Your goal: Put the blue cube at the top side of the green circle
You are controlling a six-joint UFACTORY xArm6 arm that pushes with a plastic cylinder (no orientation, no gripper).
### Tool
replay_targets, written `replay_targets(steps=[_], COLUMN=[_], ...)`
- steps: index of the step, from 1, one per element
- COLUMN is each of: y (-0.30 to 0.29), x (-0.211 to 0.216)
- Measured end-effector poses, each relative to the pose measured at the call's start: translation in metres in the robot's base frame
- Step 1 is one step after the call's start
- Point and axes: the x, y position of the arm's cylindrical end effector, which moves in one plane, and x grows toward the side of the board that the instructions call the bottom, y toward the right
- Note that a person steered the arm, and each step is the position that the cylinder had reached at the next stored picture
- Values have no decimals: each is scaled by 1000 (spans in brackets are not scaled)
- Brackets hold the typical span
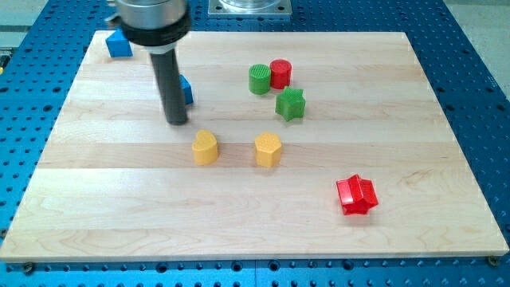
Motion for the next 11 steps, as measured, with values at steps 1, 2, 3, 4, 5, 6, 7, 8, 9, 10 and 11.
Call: replay_targets(steps=[1,2,3,4,5,6,7,8,9,10,11], y=[12,39,1,-2,14,15,-1,40,109,148,144], x=[-22,-51,-34,-60,-87,-110,-127,-138,-138,-140,-139])
